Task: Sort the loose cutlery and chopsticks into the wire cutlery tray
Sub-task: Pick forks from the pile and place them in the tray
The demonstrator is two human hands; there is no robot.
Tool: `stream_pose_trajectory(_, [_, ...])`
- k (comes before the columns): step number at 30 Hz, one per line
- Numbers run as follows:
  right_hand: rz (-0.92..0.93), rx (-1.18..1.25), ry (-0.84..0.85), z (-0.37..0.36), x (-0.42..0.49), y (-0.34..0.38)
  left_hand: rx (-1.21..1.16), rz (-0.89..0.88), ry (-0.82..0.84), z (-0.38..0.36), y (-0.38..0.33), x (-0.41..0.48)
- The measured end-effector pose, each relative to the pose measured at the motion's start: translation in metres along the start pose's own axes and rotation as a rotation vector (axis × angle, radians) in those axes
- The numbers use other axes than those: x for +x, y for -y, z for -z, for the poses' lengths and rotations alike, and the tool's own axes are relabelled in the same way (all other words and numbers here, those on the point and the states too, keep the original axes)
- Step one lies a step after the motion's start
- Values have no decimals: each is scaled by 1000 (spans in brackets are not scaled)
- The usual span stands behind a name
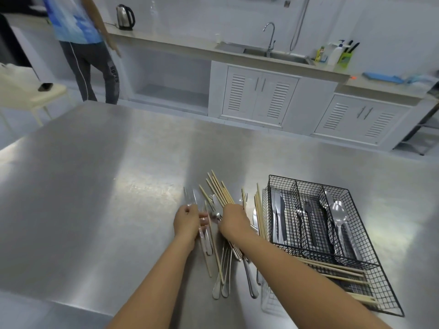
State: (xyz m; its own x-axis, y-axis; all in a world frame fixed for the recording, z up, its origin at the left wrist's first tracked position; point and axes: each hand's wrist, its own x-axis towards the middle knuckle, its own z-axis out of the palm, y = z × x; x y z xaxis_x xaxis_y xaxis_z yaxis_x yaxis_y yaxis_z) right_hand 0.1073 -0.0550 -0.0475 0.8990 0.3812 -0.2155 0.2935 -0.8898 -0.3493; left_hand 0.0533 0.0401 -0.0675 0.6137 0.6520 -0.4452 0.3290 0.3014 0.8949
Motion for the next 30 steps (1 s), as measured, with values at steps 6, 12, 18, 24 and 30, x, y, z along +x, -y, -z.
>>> stream_pose_trajectory(6, [-22, 44, -21, 1, -2, -8, -122, 55, 36, -1, -5, -7])
stream_pose_trajectory(12, [-79, 205, -107, 7, -7, -13, -145, 136, 27, -2, -2, -12])
stream_pose_trajectory(18, [25, 456, -183, 9, -24, 0, -67, 99, 149, -13, -4, -20])
stream_pose_trajectory(24, [62, 706, -111, 6, -28, -2, -90, 9, 92, -10, 0, -11])
stream_pose_trajectory(30, [-58, 471, -176, -4, -29, -9, -301, 109, 110, -5, 6, -10])
